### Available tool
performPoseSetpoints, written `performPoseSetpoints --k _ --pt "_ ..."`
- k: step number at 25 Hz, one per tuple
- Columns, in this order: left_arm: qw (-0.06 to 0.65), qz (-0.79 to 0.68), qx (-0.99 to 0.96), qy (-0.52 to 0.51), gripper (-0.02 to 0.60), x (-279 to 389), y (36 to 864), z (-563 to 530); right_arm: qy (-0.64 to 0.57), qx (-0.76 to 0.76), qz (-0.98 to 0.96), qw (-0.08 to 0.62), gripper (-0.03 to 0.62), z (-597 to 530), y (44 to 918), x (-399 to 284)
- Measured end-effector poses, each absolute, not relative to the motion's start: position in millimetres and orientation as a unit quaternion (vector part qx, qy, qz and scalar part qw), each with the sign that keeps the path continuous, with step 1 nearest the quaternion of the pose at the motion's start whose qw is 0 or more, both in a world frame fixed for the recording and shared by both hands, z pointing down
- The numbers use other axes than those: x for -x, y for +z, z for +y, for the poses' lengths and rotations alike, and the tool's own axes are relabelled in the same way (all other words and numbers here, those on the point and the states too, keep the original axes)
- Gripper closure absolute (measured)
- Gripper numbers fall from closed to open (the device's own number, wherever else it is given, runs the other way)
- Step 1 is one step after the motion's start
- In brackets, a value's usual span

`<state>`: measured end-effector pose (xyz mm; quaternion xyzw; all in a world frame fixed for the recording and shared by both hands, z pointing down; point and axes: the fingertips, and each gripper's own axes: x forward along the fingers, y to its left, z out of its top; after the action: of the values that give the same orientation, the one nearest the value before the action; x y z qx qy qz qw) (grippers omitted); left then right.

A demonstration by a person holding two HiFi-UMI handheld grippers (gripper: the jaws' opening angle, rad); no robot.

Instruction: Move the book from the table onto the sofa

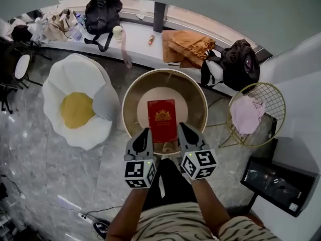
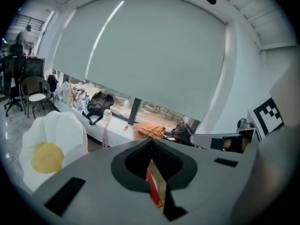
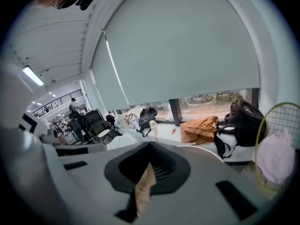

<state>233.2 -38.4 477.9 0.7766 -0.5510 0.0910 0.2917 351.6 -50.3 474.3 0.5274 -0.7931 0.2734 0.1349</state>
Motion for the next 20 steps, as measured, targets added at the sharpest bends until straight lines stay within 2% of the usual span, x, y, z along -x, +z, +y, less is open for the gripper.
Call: performPoseSetpoints --k 15,17,20 --pt "0.343 -0.539 -0.759 0.122 0.574 -259 590 -33 0.341 -0.506 -0.777 0.154 0.578 -39 586 -366" --pt "0.353 -0.539 -0.754 0.126 0.570 -261 601 -29 0.350 -0.503 -0.775 0.157 0.537 -36 598 -367" --pt "0.371 -0.535 -0.747 0.134 0.500 -264 620 -24 0.362 -0.502 -0.768 0.162 0.522 -33 615 -369"
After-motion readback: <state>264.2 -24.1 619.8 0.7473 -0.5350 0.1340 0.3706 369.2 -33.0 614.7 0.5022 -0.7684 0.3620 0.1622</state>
